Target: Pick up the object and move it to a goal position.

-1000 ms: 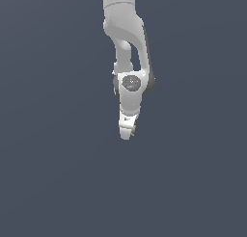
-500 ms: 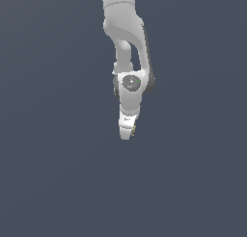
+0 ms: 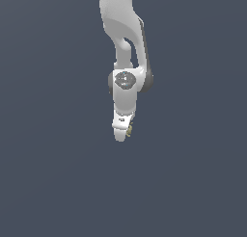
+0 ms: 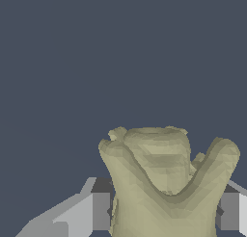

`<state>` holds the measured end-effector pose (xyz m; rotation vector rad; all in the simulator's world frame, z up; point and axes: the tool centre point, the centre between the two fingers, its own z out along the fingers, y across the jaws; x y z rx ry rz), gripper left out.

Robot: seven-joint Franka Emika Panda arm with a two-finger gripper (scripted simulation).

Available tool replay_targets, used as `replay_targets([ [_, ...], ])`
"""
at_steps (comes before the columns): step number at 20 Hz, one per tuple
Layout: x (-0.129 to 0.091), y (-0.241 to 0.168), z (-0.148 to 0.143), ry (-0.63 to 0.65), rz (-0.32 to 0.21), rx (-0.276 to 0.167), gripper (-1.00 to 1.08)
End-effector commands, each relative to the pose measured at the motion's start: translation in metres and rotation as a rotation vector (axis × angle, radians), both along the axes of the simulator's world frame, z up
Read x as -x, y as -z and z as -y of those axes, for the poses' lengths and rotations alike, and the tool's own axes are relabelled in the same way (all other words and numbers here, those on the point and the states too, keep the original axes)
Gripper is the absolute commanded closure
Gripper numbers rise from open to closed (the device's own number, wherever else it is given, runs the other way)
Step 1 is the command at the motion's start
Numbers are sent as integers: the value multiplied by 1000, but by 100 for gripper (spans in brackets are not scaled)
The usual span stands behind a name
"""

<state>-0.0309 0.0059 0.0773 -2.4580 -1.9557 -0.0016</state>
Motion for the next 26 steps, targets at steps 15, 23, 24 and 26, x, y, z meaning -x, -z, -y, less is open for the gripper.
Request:
replay_targets([
  [15, -80, -99, 79, 0, 0, -2, 108],
  [23, -111, -135, 109, 1, 0, -1, 108],
  [24, -114, -138, 111, 1, 0, -1, 108],
  [26, -119, -143, 116, 1, 0, 0, 108],
])
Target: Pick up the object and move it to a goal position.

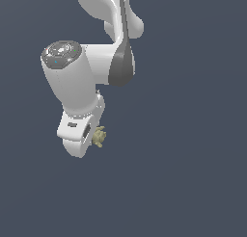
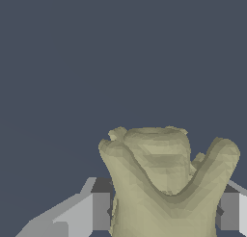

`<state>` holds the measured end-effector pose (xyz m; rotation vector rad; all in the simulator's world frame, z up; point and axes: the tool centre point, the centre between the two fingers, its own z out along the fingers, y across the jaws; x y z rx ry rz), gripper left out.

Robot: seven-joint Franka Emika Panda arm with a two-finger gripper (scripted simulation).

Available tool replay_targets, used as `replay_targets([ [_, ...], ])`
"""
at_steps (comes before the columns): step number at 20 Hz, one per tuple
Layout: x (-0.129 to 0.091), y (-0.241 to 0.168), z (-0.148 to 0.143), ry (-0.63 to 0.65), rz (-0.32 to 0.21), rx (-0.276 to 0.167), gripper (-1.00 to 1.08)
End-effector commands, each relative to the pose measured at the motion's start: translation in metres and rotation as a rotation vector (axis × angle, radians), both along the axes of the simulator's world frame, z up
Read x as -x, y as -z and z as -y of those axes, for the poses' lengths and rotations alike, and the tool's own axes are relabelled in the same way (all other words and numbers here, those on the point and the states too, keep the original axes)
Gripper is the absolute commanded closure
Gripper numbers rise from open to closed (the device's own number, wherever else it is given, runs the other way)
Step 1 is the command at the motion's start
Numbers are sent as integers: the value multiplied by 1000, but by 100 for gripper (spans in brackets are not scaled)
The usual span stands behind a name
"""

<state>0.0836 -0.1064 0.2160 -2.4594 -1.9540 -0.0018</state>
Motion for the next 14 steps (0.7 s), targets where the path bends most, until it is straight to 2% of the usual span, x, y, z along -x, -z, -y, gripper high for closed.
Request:
replay_targets([
  [1, -6, -7, 5, -1, -1, 0, 108],
  [14, -19, -19, 15, 0, -1, 1, 108],
])
